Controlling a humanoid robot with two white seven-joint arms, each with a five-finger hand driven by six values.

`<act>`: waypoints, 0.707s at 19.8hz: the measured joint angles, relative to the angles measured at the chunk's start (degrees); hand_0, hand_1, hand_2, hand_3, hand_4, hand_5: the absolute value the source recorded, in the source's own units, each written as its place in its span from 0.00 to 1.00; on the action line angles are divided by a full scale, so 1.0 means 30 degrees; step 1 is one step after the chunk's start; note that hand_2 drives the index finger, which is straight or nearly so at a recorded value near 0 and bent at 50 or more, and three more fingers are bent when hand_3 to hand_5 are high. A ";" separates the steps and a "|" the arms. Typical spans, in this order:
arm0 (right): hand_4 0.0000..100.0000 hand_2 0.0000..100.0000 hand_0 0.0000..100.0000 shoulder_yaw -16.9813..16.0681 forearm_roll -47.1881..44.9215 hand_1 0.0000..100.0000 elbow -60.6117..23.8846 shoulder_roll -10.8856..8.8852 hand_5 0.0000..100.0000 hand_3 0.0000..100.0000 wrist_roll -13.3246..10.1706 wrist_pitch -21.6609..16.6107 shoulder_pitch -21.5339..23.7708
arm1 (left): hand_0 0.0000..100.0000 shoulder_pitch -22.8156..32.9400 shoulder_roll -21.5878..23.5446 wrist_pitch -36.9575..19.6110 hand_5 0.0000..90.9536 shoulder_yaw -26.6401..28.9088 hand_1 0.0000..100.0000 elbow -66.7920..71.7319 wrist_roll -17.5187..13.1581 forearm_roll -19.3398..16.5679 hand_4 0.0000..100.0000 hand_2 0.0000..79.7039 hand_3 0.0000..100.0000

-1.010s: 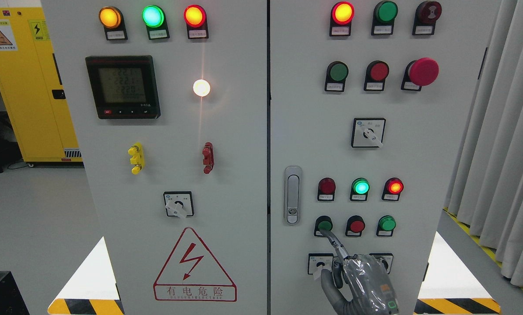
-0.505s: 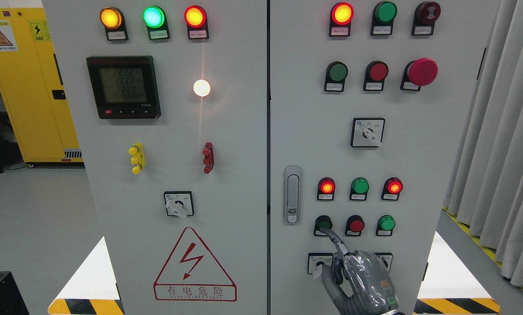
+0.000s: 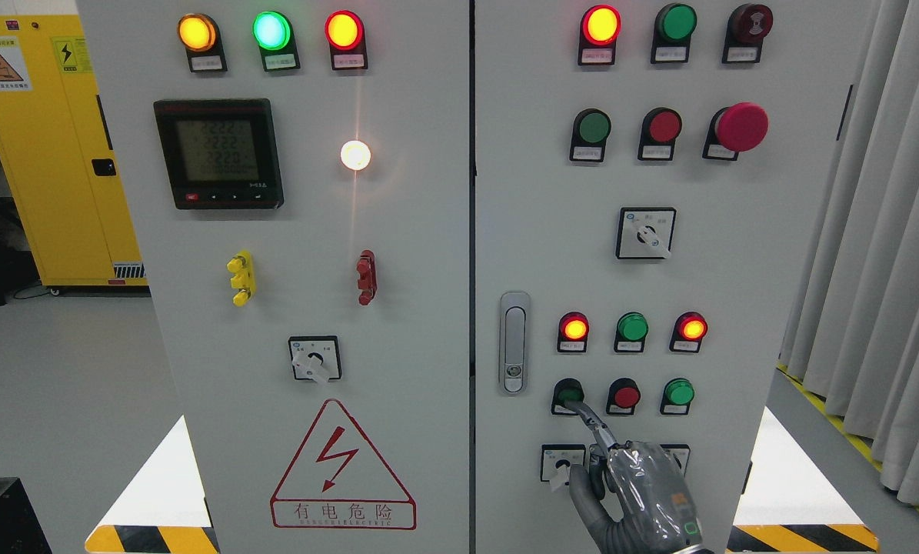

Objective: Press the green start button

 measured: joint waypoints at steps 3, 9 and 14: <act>1.00 0.00 0.91 -0.0007 -0.0603 0.89 -0.0332 0.0000 1.00 0.93 -0.0109 -0.0233 0.0249 | 0.12 0.0000 0.0000 -0.0001 0.00 0.0000 0.56 0.0000 0.0000 0.0001 0.00 0.00 0.00; 0.80 0.03 0.96 0.0126 -0.2671 0.91 -0.1026 0.0000 0.82 0.74 -0.0228 -0.1605 0.0976 | 0.12 0.0000 0.0000 0.0000 0.00 0.0000 0.56 0.0000 0.0000 0.0000 0.00 0.00 0.00; 0.36 0.01 0.92 0.0575 -0.6194 0.81 -0.1717 0.0000 0.32 0.30 -0.0252 -0.1454 0.2178 | 0.12 0.0000 0.0000 0.0000 0.00 0.0000 0.56 0.0000 -0.0001 0.0000 0.00 0.00 0.00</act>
